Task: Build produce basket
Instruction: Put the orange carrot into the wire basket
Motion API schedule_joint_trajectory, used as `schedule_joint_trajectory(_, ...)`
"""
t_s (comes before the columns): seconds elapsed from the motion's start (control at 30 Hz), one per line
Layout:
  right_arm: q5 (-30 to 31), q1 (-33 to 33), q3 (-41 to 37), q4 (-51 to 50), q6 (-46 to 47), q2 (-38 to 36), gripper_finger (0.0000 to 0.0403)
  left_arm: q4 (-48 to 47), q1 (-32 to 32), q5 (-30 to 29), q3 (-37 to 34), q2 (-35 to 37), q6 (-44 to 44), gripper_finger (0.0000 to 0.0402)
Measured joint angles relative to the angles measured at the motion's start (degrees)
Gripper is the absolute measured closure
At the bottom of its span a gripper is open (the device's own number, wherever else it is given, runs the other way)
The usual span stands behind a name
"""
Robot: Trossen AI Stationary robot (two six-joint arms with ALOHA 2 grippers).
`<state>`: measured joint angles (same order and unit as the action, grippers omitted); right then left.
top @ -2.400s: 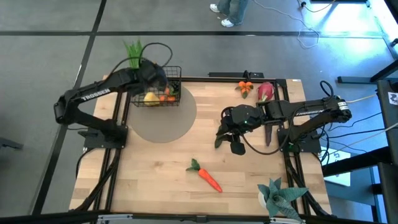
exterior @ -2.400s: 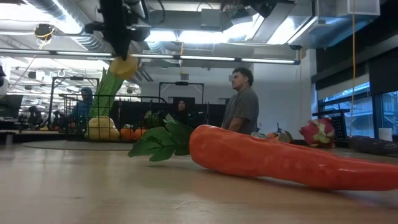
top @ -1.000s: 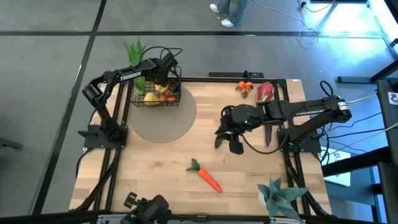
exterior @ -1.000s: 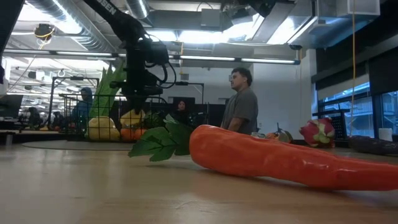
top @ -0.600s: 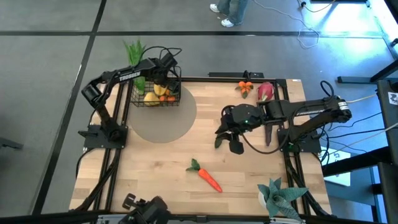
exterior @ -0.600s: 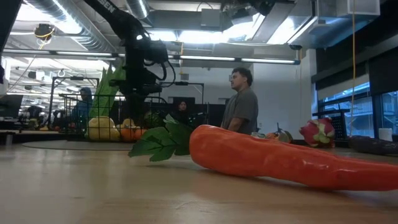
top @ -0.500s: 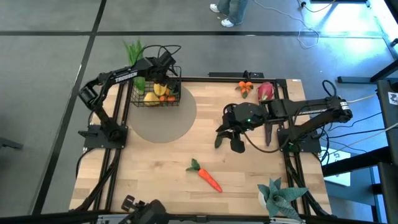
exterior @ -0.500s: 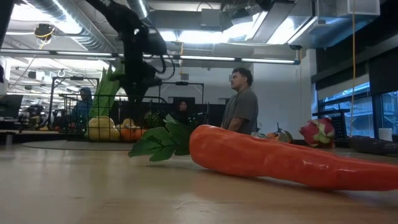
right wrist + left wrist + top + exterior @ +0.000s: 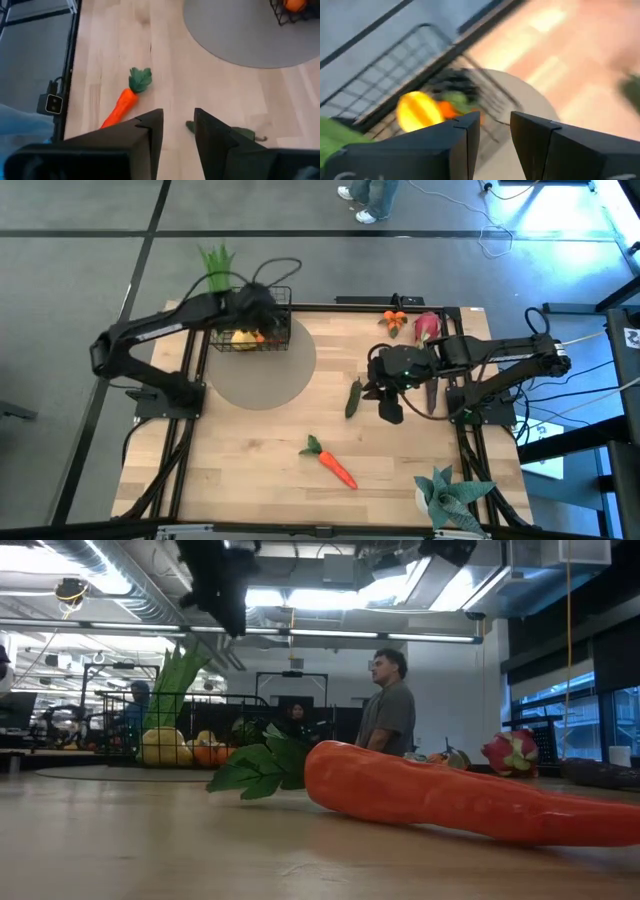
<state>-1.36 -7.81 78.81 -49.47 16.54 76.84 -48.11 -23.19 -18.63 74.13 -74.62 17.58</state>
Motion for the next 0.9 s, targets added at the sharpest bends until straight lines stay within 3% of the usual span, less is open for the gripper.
schedule_joint_trajectory(0.27,-0.2,-0.4,0.0,0.4,2.1,0.5,0.0305,-4.6,14.1,9.2,0.0,2.1,-0.2,0.0307)
schedule_joint_trajectory(0.47,-0.3,-0.4,-0.1,1.9,9.4,3.6,0.0305,-7.0,25.5,10.8,0.0,1.8,-3.3,0.0307)
schedule_joint_trajectory(0.7,-3.9,-0.4,-0.1,4.6,10.2,9.4,0.0305,-6.1,36.8,10.2,0.0,1.8,-1.8,0.0307)
schedule_joint_trajectory(0.9,-9.8,-0.4,-0.1,10.8,12.8,16.2,0.0305,-6.3,41.7,3.8,0.0,1.8,5.4,0.0307)
